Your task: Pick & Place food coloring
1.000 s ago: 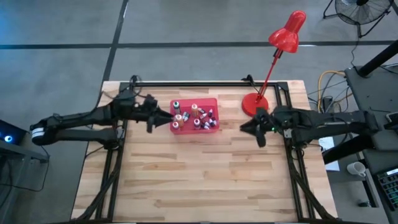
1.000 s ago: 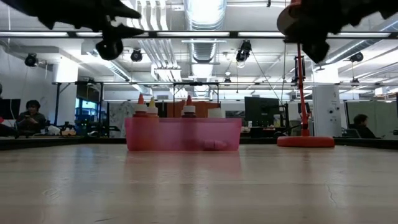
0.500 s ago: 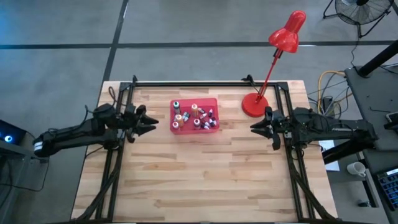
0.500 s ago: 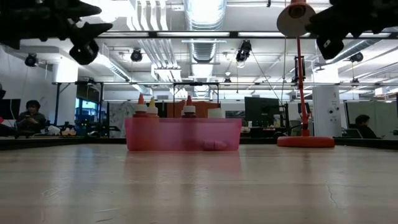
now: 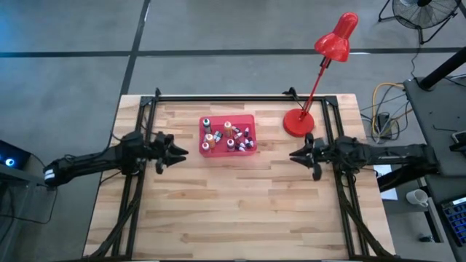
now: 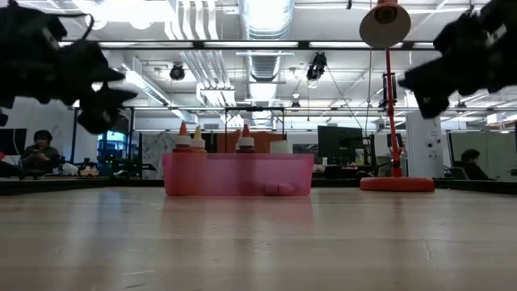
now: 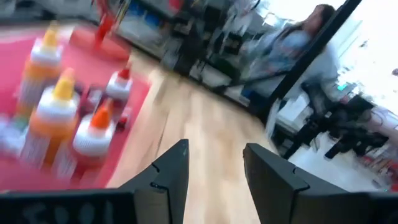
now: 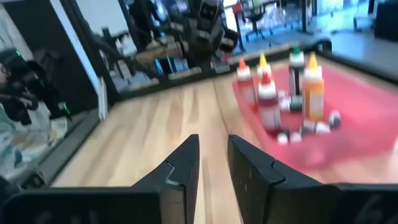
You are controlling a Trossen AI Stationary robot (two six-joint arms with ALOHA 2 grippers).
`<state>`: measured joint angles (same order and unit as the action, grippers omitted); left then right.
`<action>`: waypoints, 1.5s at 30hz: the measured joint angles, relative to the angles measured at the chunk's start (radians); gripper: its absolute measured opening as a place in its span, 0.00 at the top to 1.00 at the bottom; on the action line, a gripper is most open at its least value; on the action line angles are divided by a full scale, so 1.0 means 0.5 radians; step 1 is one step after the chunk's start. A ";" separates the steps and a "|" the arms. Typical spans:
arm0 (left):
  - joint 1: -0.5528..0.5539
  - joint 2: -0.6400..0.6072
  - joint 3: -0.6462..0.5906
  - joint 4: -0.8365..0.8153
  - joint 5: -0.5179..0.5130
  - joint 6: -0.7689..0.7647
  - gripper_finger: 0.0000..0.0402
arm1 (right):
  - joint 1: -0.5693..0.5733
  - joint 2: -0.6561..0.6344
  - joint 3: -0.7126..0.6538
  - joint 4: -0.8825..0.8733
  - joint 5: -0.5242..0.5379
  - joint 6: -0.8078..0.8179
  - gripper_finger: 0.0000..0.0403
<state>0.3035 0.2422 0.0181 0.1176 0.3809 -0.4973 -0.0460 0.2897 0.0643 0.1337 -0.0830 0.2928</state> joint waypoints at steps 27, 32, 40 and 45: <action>-0.286 -0.432 -0.017 -0.104 -0.267 -0.001 0.69 | 0.084 -0.553 -0.111 -0.151 0.116 -0.010 0.83; -0.285 -0.387 -0.017 -0.116 -0.272 -0.001 0.69 | 0.084 -0.508 -0.111 -0.154 0.117 -0.010 0.80; -0.285 -0.321 -0.020 -0.145 -0.294 0.000 0.69 | 0.082 -0.509 -0.111 -0.245 0.119 -0.010 0.78; -0.285 -0.315 -0.021 -0.154 -0.293 0.000 0.69 | 0.082 -0.536 -0.110 -0.246 0.120 -0.010 0.78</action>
<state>0.1612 0.0845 0.0078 0.0406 0.2342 -0.4973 -0.0048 0.0219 0.0093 0.0106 -0.0230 0.2878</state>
